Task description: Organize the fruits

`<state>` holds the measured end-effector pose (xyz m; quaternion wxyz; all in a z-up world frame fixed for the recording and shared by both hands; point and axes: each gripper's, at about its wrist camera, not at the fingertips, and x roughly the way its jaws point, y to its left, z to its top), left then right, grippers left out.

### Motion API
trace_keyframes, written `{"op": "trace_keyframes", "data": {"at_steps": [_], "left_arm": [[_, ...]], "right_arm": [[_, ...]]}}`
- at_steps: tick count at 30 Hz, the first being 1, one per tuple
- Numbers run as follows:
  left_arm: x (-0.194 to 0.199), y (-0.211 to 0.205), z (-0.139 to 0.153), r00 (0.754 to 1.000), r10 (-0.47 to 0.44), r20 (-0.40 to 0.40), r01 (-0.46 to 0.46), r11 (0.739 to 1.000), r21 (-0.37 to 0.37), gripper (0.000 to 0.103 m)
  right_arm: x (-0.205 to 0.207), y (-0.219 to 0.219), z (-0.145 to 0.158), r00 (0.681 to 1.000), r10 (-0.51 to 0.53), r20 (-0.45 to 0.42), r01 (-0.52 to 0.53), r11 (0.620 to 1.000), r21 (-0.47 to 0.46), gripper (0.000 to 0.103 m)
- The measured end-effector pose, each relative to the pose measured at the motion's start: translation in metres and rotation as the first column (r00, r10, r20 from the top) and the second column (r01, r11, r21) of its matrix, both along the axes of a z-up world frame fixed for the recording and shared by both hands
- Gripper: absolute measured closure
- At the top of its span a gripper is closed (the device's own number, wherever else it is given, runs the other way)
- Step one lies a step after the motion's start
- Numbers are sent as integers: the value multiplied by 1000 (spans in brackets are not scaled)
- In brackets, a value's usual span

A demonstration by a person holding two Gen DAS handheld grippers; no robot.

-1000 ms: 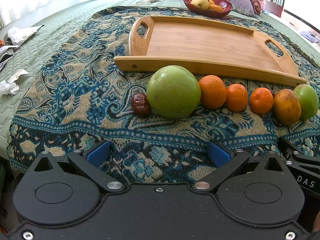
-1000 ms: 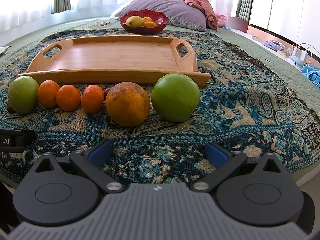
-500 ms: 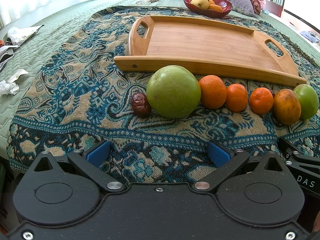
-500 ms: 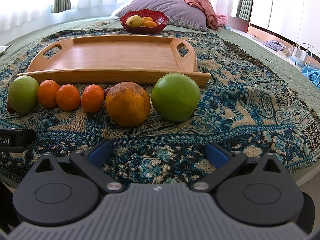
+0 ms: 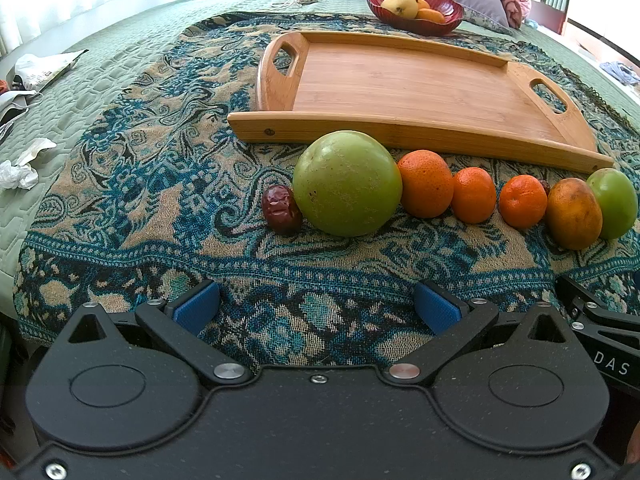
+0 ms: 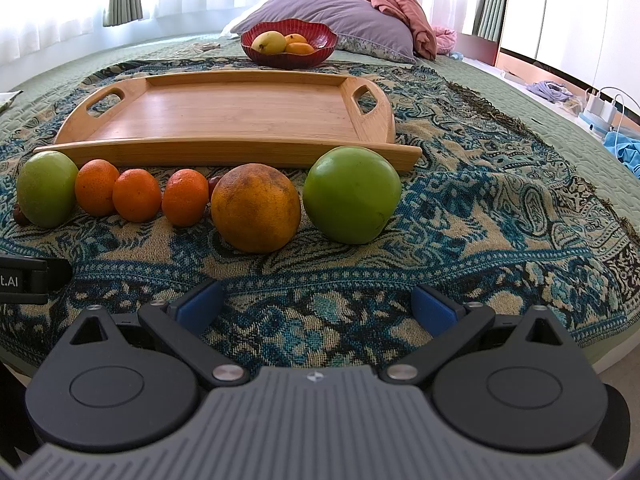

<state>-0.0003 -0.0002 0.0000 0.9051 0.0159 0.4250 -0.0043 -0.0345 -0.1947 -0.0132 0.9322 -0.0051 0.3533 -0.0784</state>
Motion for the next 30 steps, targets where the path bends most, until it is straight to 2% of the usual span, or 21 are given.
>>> {"op": "trace_keyframes", "data": {"at_steps": [30], "left_arm": [[0, 0, 0, 1000, 0, -1, 0, 1000, 1, 0]], "right_arm": [[-1, -3, -1, 1000, -2, 10, 2, 1000, 3, 0]]}}
